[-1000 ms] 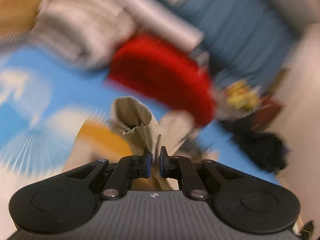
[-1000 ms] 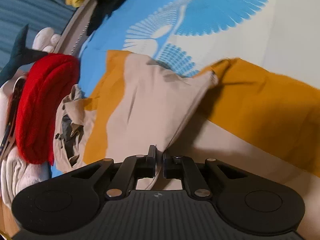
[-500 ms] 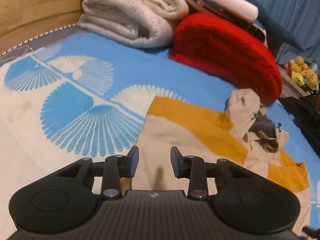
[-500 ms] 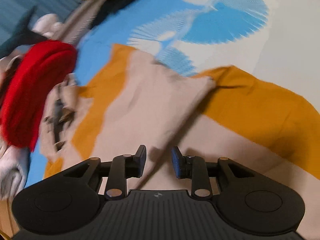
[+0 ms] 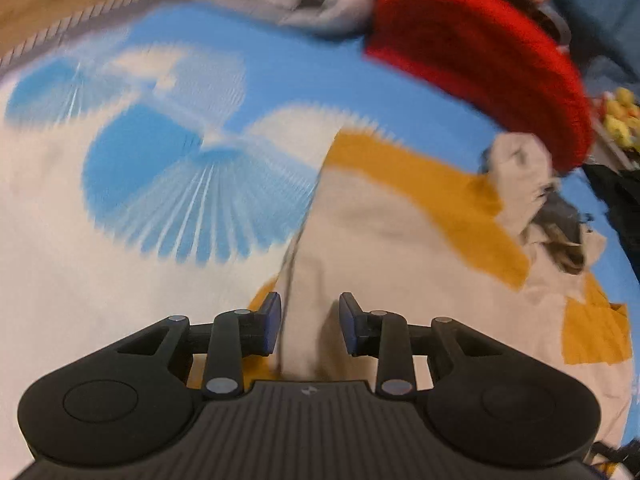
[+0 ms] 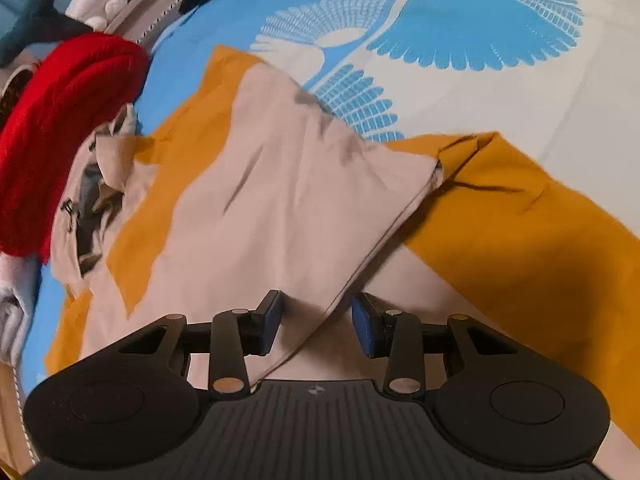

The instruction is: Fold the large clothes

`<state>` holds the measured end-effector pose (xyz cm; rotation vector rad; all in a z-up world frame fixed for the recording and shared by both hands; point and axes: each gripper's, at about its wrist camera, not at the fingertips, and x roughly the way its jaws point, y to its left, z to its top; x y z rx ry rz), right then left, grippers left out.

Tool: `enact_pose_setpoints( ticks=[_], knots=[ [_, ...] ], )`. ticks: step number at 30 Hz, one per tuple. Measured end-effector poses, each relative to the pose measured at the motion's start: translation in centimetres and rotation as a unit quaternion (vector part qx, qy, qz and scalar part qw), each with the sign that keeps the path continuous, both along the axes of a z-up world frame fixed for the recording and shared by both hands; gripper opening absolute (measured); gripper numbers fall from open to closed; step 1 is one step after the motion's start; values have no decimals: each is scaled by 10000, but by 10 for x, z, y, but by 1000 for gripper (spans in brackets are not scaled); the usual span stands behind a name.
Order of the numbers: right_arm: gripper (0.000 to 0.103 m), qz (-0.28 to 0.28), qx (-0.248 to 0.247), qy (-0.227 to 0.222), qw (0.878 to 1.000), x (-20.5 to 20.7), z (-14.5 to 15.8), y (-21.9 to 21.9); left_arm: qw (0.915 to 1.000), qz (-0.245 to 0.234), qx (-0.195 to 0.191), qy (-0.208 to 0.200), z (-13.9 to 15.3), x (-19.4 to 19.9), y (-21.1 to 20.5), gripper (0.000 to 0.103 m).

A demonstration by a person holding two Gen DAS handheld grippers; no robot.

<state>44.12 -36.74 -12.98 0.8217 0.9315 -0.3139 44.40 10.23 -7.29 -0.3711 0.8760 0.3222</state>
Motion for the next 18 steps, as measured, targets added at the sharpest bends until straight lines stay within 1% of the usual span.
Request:
enact_pose_setpoints(
  ticks=[2, 3, 5, 6, 7, 8, 9, 11, 12, 15, 18],
  knots=[
    [42, -1, -103, -133, 9999, -3, 9, 4, 9998, -157, 72, -130, 4, -1, -5, 35],
    [42, -26, -101, -233, 9997, -5, 14, 7, 9997, -201, -28, -104, 2, -1, -5, 35],
    [43, -2, -158, -460, 9988, -6, 23, 9, 9993, -172, -326, 96, -10, 1, -1, 35],
    [43, 14, -186, -521, 9985, -4, 26, 8, 9982, -126, -507, 289, -20, 3, 2, 35],
    [43, -2, -177, -530, 9984, -4, 27, 8, 9975, -97, -541, 438, -28, 3, 4, 35],
    [43, -42, -120, -534, 9985, -6, 28, 6, 9974, -82, -457, 551, -34, 4, 5, 35],
    [43, -76, -56, -535, 9985, -5, 27, 4, 9977, -115, -350, 564, -35, 4, 4, 35],
    [43, -152, -51, -474, 9987, -5, 27, 1, 9986, -131, -128, 502, -27, 3, 2, 35],
    [43, -180, -114, -453, 9987, -5, 28, 1, 9991, -160, -40, 396, -20, 1, -1, 35],
    [43, -146, -422, -541, 9975, -7, 38, 3, 9991, -383, 131, 90, 0, -3, -13, 36],
    [43, 154, -1054, -851, 9907, -10, 57, 12, 9967, -694, 368, -186, 15, -8, -31, 38]
  ],
)
